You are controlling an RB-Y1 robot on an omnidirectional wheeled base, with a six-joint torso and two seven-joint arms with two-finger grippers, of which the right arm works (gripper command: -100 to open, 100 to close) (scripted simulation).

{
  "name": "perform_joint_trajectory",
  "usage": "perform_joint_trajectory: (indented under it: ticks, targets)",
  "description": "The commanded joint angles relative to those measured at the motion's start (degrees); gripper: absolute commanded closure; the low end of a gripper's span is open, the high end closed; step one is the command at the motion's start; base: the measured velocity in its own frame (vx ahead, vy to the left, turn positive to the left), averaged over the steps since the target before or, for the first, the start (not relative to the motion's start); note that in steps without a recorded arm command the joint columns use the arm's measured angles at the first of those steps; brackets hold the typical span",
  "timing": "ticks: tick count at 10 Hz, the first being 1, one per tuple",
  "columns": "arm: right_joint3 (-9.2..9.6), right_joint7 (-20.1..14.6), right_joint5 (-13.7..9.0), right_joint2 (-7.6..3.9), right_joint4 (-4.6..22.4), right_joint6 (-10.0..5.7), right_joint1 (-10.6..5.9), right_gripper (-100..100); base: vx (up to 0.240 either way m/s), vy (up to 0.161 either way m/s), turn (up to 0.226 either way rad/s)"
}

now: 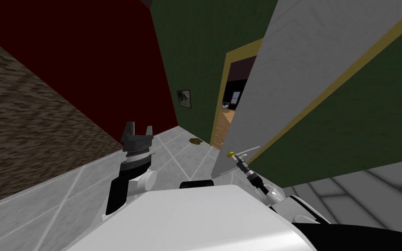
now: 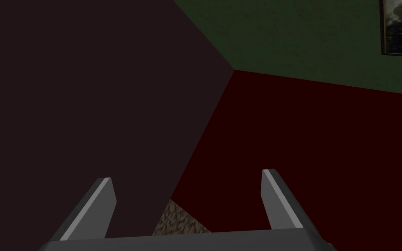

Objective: Pull the door open

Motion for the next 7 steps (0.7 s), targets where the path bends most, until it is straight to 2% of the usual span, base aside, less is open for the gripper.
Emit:
perform_joint_trajectory:
  ticks: [1,4,7]
  targets:
    - [0.03,0.0,0.0,-0.02,0.2,-0.31,-0.16,100,-0.205,-0.104,0.195]
    - [0.1,0.0,0.1,-0.06,0.6,-0.72,-0.31,100,-0.2,-0.101,0.177]
    - [0.17,0.0,0.1,-0.1,0.9,-1.09,-0.45,100,-0.176,-0.102,0.135]
